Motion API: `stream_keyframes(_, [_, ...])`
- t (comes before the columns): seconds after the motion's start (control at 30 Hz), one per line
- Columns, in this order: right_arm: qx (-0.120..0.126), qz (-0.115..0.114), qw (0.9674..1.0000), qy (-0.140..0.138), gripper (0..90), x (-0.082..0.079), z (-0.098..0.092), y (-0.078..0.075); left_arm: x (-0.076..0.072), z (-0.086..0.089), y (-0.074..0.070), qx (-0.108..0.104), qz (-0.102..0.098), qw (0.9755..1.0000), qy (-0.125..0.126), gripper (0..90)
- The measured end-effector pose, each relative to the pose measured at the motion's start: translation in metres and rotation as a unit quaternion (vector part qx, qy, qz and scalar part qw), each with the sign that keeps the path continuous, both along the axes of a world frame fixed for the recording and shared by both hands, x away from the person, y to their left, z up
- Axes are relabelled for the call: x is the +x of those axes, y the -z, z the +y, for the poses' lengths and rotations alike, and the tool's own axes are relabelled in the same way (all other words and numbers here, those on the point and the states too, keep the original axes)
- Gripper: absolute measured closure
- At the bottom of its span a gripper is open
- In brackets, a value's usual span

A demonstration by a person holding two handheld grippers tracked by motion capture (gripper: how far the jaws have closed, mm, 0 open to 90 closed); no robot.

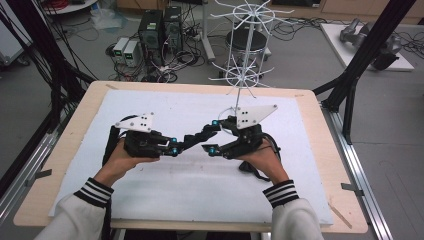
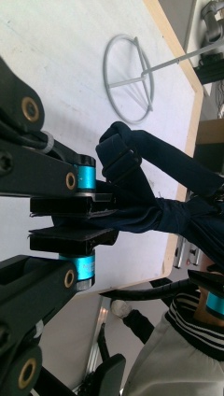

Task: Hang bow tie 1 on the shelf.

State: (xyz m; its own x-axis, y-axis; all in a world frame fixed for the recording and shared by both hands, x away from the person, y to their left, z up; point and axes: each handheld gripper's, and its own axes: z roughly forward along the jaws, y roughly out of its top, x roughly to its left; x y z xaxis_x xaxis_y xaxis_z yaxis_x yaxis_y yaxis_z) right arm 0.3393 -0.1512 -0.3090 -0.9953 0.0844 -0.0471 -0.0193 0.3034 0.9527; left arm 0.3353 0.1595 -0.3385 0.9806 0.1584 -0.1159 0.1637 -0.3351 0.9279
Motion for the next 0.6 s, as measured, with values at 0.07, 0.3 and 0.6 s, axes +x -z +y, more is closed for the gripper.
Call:
stream_keyframes(0.07, [-0.003, 0.000, 1.0000, 0.001, 44.1, -0.0005, 0.0004, 0.0004, 0.0003, 0.0003, 0.0001, 0.001, 0.000, 1.0000, 0.001, 83.6])
stream_keyframes(0.3, [-0.006, -0.021, 0.9998, -0.002, 59.6, -0.0013, 0.0027, 0.0000, 0.0008, 0.0020, 0.0000, 0.003, 0.001, 1.0000, -0.002, 83.7])
stream_keyframes(0.6, [-0.008, -0.043, 0.9988, -0.023, 83.9, -0.0039, 0.0043, -0.0006, 0.0014, 0.0028, -0.0001, 0.003, -0.001, 1.0000, -0.007, 83.8])
